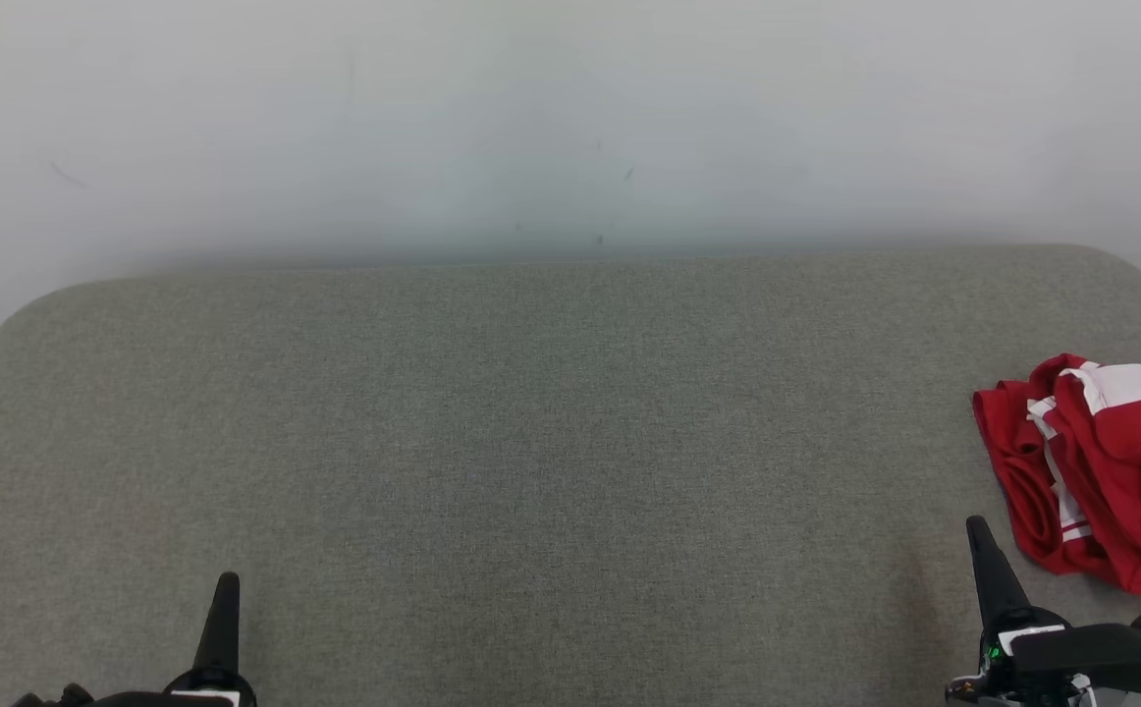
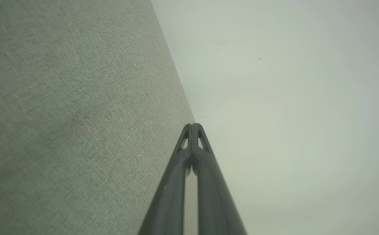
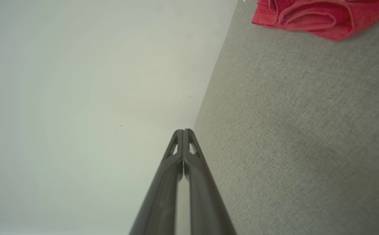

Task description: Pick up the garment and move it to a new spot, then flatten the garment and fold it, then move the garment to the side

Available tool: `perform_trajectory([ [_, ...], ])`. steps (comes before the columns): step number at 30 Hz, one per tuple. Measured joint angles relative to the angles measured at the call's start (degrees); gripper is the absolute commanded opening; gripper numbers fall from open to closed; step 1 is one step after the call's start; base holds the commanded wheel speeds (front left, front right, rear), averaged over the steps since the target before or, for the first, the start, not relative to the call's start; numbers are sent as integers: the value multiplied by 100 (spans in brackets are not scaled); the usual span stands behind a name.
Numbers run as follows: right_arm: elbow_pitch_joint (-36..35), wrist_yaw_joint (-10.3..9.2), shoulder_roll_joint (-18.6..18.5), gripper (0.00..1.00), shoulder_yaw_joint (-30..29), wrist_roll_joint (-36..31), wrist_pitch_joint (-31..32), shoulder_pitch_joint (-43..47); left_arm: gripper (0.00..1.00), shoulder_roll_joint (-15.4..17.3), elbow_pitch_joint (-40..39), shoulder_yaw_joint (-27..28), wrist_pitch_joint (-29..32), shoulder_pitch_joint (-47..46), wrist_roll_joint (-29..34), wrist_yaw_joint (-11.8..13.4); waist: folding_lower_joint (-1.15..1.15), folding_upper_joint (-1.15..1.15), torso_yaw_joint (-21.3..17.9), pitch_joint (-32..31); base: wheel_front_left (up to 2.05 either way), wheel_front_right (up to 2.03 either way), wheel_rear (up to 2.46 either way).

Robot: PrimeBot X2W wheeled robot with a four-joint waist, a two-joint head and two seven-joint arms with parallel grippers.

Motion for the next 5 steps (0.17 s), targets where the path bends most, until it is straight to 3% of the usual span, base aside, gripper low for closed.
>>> perform_trajectory([
  [5, -5, 0, 2, 0, -14, 245, 48, -56, 0, 1, 3, 10, 69, -50, -242, 0, 0, 0, 1, 10, 0, 0, 0],
])
